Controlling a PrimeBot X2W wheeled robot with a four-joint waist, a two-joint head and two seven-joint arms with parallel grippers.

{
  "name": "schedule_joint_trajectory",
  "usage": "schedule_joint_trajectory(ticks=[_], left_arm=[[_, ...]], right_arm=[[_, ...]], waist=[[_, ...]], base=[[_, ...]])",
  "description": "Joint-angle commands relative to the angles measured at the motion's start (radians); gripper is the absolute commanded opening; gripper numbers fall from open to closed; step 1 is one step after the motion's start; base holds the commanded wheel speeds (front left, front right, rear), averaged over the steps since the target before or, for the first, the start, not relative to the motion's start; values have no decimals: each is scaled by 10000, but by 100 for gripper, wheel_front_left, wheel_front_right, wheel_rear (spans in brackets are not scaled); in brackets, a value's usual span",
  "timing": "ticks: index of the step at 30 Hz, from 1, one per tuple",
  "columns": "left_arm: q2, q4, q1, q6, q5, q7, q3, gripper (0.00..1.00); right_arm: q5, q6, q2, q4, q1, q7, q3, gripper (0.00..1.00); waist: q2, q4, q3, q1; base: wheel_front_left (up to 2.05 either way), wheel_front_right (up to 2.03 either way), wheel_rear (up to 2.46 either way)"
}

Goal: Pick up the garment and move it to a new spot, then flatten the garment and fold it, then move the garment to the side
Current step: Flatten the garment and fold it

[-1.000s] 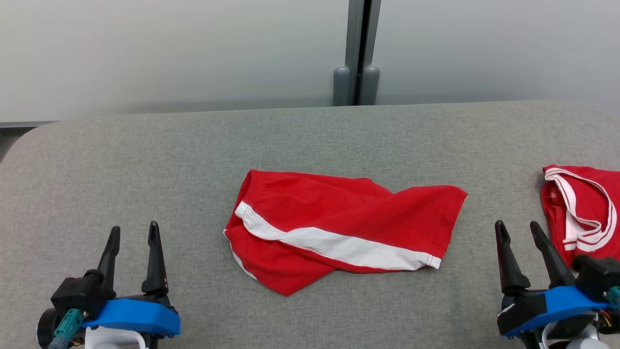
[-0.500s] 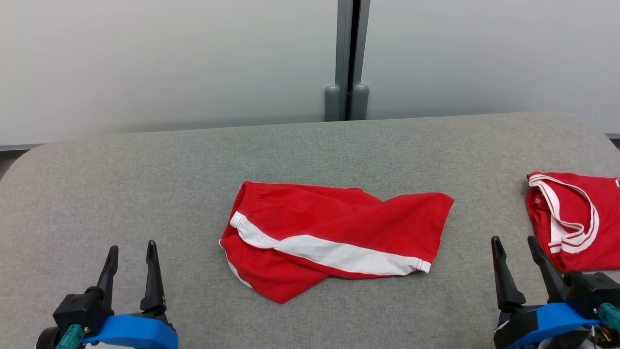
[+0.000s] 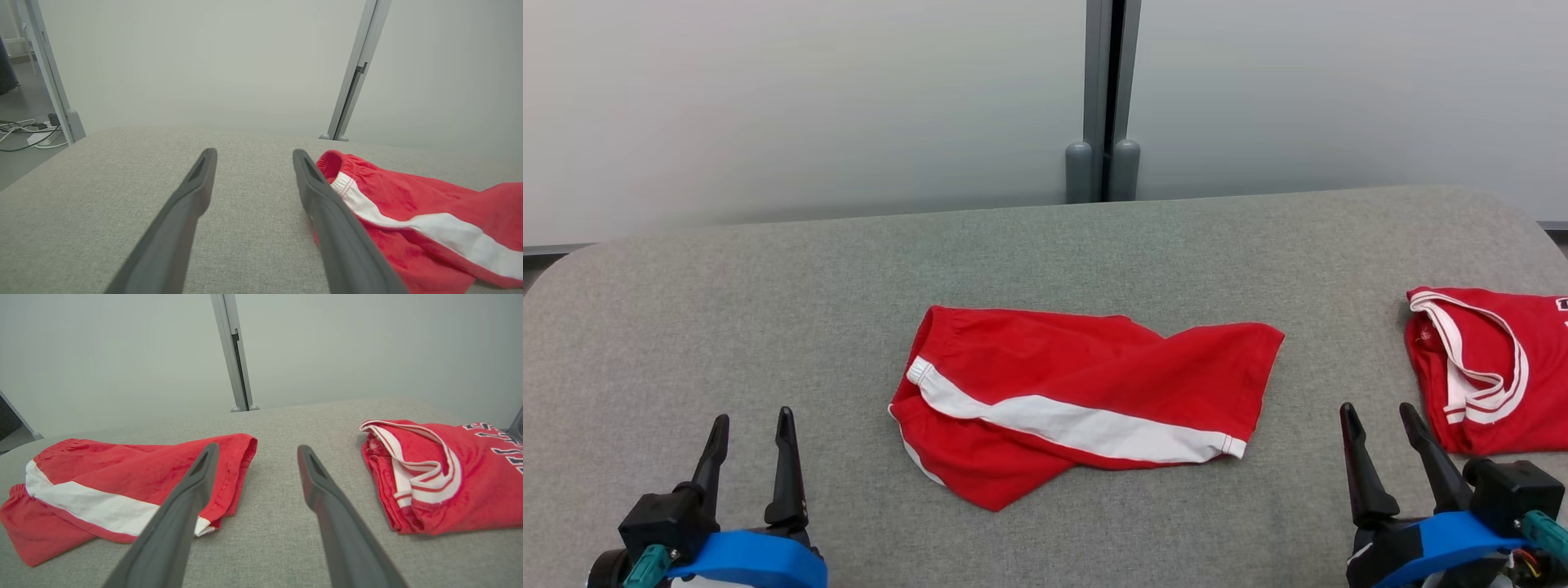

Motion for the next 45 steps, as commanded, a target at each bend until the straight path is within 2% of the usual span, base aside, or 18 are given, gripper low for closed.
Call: schedule_joint_trajectory(ticks=[1, 8, 12, 16, 19, 26, 35, 36, 38, 45], left_arm=[[36, -77, -15, 61, -36, 33, -49, 100], [18, -215, -483, 61, -63, 484, -197, 100], [49, 86, -1216, -303, -141, 1226, -564, 100], [128, 1003, -2133, -798, -253, 2208, -1113, 100], [113, 1748, -2716, -1005, -390, 2599, -1404, 100], [29, 3109, -3455, -1192, -806, 2938, -1805, 100], [223, 3844, -3878, -1265, -1098, 2523, -2084, 100], [227, 3905, -3914, -1273, -1161, 2555, -2146, 49], [263, 3959, -3959, -1283, -1251, 2602, -2317, 0], [288, 3769, -3812, -1254, -1588, 2164, -2541, 0]], right_arm=[[57, 5, 14, 9, 36, -51, 19, 100], [156, 5, 13, 62, -81, -84, 140, 100], [168, 5, 11, 69, -248, -110, 297, 100], [204, 5, 10, 132, -460, -84, 547, 100], [268, 5, 7, 213, -627, -134, 762, 100], [462, 5, 7, 471, -891, -265, 1184, 100], [628, 5, 6, 704, -1017, -445, 1355, 100], [637, 5, 7, 726, -1015, -461, 1372, 100], [645, 5, 6, 754, -1046, -486, 1383, 100], [900, 5, 7, 829, -1028, -10, 1912, 100]], waist=[[-1, -12, 19, 1], [-1, -27, 176, 1], [-1, -78, 371, 1], [-1, -210, 593, 1], [-1, -393, 760, 1], [-1, -854, 1097, 1], [-1, -1261, 1372, 1], [-1, -1280, 1380, 1], [-1, -1298, 1390, 1], [-1, -1131, 1365, 1]], base=[[0, 0, 0], [0, 0, 0], [0, 0, 0], [0, 0, 0], [0, 0, 0], [0, 0, 0], [0, 0, 0], [0, 0, 0], [0, 0, 0], [0, 0, 0]])
